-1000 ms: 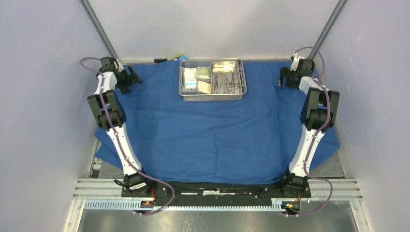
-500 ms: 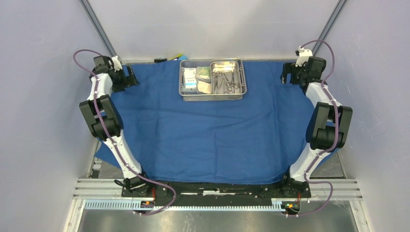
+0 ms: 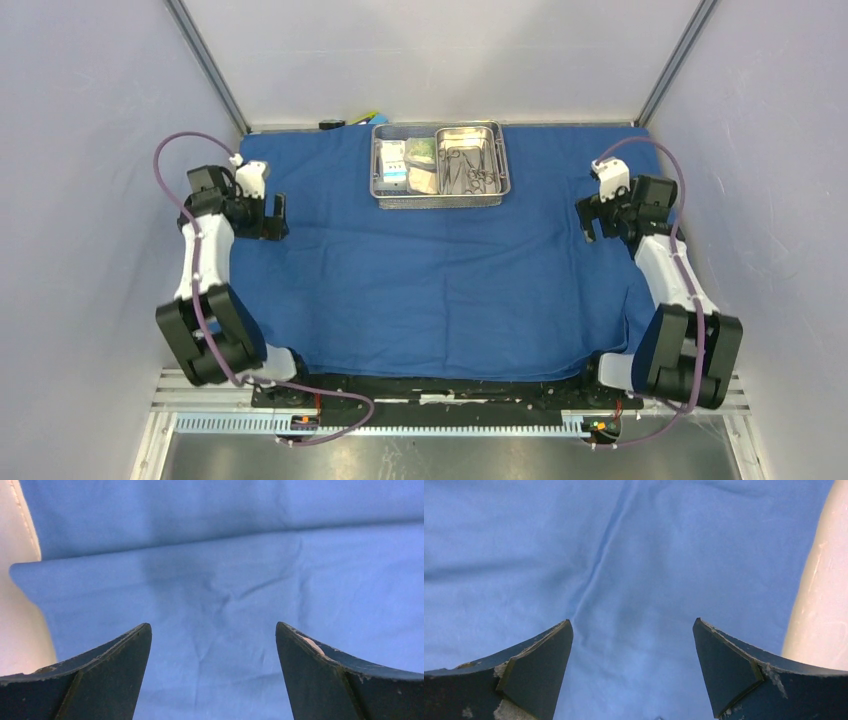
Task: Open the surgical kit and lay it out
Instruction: Smooth out the surgical kit at the center of the board.
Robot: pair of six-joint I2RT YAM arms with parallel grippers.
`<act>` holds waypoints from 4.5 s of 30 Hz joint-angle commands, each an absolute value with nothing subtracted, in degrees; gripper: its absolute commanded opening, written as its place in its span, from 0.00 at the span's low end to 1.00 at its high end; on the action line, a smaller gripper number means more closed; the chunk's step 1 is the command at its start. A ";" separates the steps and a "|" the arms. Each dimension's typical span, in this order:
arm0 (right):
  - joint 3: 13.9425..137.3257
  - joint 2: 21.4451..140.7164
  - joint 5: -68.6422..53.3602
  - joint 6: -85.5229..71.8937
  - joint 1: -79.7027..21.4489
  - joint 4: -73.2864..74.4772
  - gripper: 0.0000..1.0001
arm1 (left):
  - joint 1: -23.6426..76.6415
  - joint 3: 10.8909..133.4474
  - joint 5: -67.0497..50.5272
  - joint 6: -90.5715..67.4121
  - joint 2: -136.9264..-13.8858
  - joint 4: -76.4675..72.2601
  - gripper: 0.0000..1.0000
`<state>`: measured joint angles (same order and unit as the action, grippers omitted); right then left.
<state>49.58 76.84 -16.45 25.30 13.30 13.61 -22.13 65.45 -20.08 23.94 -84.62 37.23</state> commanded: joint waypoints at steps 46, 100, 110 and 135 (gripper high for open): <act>29.63 66.57 -13.41 54.76 32.41 27.58 0.94 | -43.90 41.29 -13.02 83.06 -60.83 72.62 1.00; 46.68 55.50 -24.91 42.06 30.68 35.09 0.96 | -49.35 72.58 -39.11 64.20 -82.68 77.61 0.86; 48.54 68.45 -17.92 25.23 12.92 11.55 0.97 | -26.40 82.18 -27.46 17.06 -97.94 39.64 0.88; 56.32 90.60 -13.70 21.53 8.88 2.95 0.96 | -15.65 124.50 -0.27 13.39 -141.97 47.10 0.88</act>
